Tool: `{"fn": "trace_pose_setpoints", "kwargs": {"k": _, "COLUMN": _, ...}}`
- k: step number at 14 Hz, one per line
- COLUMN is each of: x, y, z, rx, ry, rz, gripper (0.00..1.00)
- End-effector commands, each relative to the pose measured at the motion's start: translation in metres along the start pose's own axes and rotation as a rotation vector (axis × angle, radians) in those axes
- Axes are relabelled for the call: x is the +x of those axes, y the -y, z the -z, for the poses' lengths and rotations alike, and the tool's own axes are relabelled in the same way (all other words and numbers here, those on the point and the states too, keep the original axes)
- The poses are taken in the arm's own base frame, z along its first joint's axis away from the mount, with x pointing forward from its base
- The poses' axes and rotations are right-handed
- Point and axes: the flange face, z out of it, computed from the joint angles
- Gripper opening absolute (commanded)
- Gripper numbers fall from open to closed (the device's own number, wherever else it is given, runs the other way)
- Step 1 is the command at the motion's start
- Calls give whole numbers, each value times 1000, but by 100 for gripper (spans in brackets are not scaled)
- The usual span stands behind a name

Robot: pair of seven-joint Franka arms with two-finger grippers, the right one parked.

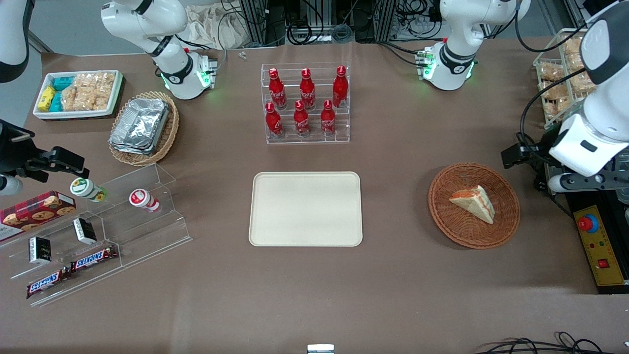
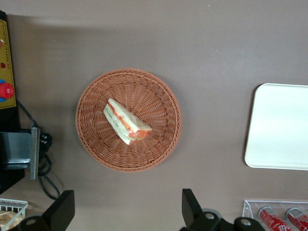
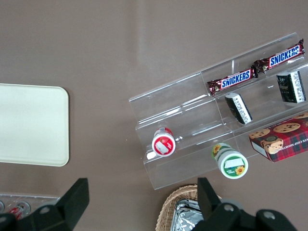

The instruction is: Place sandwich from basket to tray

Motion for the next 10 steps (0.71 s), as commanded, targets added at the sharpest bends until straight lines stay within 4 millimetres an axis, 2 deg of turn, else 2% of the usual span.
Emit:
{"fn": "trace_pose_setpoints", "kwargs": {"k": 1, "x": -9, "y": -5, "z": 17, "rx": -5, "ry": -3, "rz": 39, "gripper": 100}}
{"fn": "trace_pose_setpoints", "kwargs": {"k": 5, "x": -9, "y": -10, "z": 15, "rx": -8, "ry": 5, "rz": 160, "gripper": 100}}
{"fn": "trace_pose_setpoints", "kwargs": {"k": 8, "x": -7, "y": -1, "z": 13, "rx": -36, "ry": 27, "rz": 267, "gripper": 100}}
{"fn": "trace_pose_setpoints", "kwargs": {"k": 9, "x": -6, "y": 5, "z": 7, "rx": -43, "ry": 41, "rz": 324, "gripper": 100}}
{"fn": "trace_pose_setpoints", "kwargs": {"k": 10, "x": -3, "y": 7, "z": -9, "rx": -29, "ry": 59, "rz": 386, "gripper": 100}}
